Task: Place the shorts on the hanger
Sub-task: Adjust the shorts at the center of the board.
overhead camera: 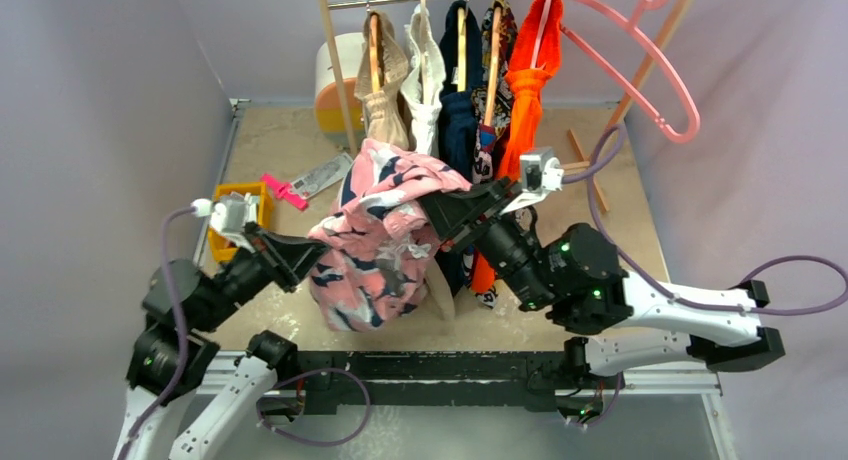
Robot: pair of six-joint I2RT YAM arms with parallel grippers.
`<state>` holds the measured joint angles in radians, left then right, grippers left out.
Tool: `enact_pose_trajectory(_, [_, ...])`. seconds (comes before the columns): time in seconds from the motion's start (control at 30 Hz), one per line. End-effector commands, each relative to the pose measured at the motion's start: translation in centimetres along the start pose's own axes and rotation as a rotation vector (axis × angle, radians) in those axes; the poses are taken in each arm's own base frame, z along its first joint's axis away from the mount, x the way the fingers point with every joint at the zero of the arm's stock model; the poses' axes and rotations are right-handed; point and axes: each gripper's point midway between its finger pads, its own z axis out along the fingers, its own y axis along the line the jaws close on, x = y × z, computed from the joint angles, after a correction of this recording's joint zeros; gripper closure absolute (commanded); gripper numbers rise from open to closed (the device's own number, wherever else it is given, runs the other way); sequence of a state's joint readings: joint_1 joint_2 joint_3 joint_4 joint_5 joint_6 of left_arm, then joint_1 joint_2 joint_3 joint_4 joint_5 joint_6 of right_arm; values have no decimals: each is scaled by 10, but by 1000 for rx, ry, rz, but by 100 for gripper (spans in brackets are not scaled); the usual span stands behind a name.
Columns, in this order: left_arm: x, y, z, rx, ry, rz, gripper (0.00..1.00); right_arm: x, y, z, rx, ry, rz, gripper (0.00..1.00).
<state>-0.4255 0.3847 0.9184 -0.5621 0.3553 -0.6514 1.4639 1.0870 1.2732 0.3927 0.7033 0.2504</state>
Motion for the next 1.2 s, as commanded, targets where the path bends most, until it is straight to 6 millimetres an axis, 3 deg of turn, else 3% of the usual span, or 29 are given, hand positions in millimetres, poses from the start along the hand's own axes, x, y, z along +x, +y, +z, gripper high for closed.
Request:
enact_pose_trajectory(0.0, [-54, -11, -39, -93, -207, 141, 100, -9, -29, -25, 74, 39, -11, 100])
enact_pose_trajectory(0.1, [-73, -9, -56, -158, -288, 153, 100, -1, -46, -43, 91, 86, -17, 95])
enact_pose_trajectory(0.17, [-84, -9, -64, -191, -330, 155, 100, 11, -47, -56, 38, 144, -35, 84])
enact_pose_trajectory(0.23, [-92, -8, -67, -217, -354, 156, 100, 20, -54, -65, 33, 186, -56, 68])
enact_pose_trajectory(0.33, [-104, -8, -68, -241, -381, 152, 100, 33, -54, -77, -31, 268, -144, 35])
enact_pose_trajectory(0.4, [-110, -9, -64, -249, -391, 148, 100, 41, -50, -85, -84, 338, -197, 22])
enact_pose_trajectory(0.67, [-122, 5, -42, -328, -376, 68, 100, 64, -45, -92, -163, 488, -357, 21])
enact_pose_trajectory(0.87, [-128, 10, -41, -387, -357, 64, 100, 66, -60, -94, -122, 497, -425, 21])
enact_pose_trajectory(1.0, [-138, -6, -52, -343, -377, 129, 100, 75, -67, -103, -139, 514, -443, 21])
enact_pose_trajectory(1.07, [-140, -25, -55, -257, -374, 170, 100, 83, -70, -110, -152, 551, -452, 21])
enact_pose_trajectory(1.17, [-139, -58, -62, -104, -364, 232, 100, 79, -68, -113, -161, 549, -425, 21])
